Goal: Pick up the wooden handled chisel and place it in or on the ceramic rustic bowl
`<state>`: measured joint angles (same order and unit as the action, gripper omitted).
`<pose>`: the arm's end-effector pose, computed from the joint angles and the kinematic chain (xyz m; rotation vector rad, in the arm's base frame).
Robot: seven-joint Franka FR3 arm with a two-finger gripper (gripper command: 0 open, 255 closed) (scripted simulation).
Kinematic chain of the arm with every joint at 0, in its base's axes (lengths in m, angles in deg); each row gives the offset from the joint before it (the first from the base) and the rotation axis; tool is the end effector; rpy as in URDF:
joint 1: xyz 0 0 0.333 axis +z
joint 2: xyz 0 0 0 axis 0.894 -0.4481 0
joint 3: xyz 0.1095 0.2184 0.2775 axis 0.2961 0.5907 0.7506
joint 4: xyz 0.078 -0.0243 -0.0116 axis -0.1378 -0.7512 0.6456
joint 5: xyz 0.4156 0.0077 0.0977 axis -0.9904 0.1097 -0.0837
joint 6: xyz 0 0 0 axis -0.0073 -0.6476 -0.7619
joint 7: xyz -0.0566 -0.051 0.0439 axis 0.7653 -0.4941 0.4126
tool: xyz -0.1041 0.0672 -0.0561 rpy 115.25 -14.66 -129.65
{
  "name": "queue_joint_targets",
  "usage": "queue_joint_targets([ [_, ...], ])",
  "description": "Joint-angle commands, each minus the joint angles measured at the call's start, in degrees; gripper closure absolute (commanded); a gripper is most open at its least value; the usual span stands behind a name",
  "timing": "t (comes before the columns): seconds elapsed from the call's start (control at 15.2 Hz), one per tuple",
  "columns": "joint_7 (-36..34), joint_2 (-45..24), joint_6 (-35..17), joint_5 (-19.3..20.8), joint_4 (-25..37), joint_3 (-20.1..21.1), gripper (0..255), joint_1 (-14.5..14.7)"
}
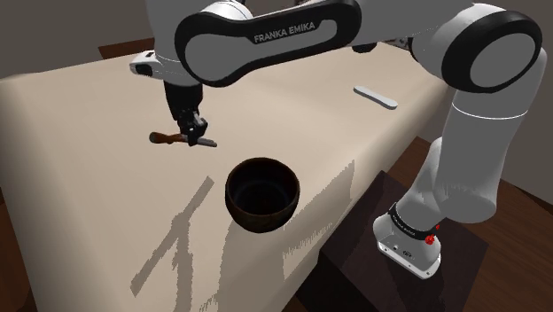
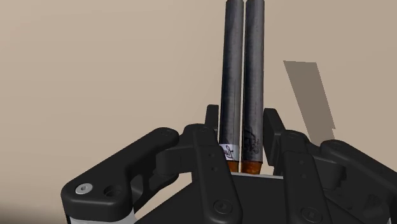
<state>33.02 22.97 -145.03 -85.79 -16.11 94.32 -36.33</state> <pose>0.5399 0.4732 0.4908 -2.1252 -2.2821 -0.1681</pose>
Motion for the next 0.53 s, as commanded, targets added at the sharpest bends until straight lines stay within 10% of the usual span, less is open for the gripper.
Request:
queue_joint_targets([
  [0.0,0.0,0.2,1.6,-0.1,1.4,0.0,255,0.0],
  [0.46,0.1,0.2,7.0,-0.1,6.7,0.2,255,0.3],
])
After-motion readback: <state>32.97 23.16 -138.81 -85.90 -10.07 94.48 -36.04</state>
